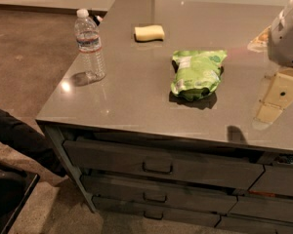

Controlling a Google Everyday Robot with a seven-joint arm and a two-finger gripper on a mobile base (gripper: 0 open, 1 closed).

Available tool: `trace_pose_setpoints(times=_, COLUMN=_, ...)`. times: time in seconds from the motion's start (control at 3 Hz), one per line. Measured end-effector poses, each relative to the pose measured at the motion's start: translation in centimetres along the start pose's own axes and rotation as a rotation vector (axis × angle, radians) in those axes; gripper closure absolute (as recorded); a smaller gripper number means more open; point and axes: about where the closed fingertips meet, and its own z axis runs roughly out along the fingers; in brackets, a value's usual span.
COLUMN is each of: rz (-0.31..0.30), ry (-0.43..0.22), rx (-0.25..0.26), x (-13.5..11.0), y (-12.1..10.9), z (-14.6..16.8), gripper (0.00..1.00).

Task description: Pick green rice chip bag

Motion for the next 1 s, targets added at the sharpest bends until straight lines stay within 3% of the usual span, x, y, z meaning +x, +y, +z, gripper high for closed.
trace_pose_setpoints(times=0.33, rz=0.014, ry=-0.008, rx=0.005, x=-0.1, y=-0.2, z=0.0, gripper=0.00)
trace_pose_setpoints(times=0.67, rz=0.082, ry=-0.049, rx=0.026, x=-0.7, y=-1.3, z=0.0, gripper=0.00)
trace_pose_setpoints(times=1.0, rz=0.204, ry=-0.114, rx=0.050, x=-1.6, y=-3.3, z=0.2, gripper=0.00)
